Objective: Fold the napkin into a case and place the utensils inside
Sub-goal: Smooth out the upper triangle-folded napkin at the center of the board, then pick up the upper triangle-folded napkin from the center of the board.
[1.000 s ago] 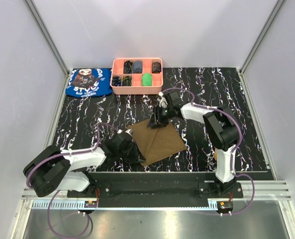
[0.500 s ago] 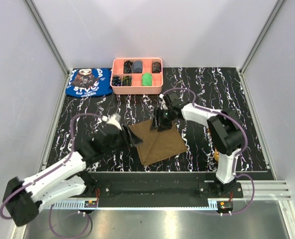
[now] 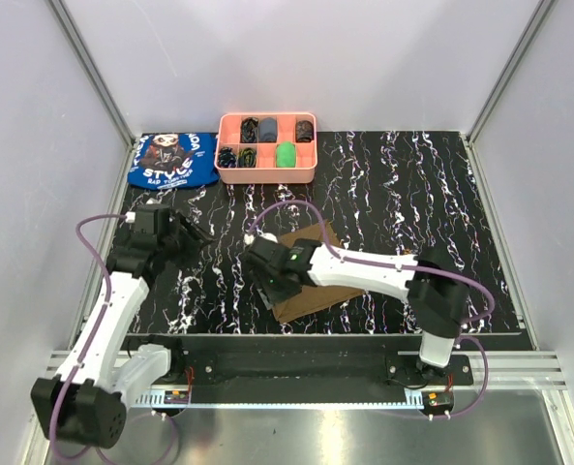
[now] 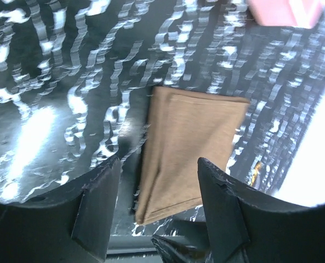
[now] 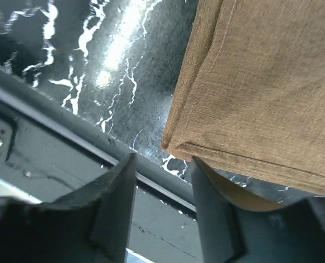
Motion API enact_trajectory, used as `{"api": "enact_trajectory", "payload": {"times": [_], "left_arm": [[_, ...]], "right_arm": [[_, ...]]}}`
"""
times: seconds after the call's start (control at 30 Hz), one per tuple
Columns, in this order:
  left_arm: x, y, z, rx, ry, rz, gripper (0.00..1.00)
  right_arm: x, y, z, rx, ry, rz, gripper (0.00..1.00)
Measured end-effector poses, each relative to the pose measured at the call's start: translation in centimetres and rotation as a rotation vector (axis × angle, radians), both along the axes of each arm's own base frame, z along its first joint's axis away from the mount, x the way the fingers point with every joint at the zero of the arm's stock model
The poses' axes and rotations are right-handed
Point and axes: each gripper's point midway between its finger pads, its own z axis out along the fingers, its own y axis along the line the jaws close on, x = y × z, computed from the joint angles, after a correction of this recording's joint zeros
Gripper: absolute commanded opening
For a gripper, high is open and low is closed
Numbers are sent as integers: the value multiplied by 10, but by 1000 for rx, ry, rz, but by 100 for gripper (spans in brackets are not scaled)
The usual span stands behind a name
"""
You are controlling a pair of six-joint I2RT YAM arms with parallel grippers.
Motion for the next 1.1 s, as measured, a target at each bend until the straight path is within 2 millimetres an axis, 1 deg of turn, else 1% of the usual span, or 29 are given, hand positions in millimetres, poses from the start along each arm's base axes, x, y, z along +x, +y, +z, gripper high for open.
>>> {"api": "enact_trajectory", "payload": {"times": [0.1,0.3,0.43,0.57,0.8,0.87,0.97,1.1], "left_arm": [[-2,11,-20,-24,103,20,61],[-8,15,-28,-67,134,3,61],[-14,13,-38,-82,157,-19,60],[-19,9,-45,-97,174,-46,60],[-17,12,-48,-102,173,-49,60],[-17,11,-50,-105,180,-52,60],[-17,10,-52,-109,183,-59,60],[-15,9,-51,-113,177,-63,60]], "right_arm": [[-6,3,-13,-72,-15,-7,48],[-7,0,-41,-193,-25,-2,42],[-7,-4,-52,-242,-25,2,40],[-6,-5,-55,-257,-27,6,40],[-6,-6,-64,-280,-21,11,40],[-7,-7,-65,-285,-22,13,42],[-6,-8,-60,-302,-37,18,44],[-5,-2,-43,-306,-72,32,45]]}}
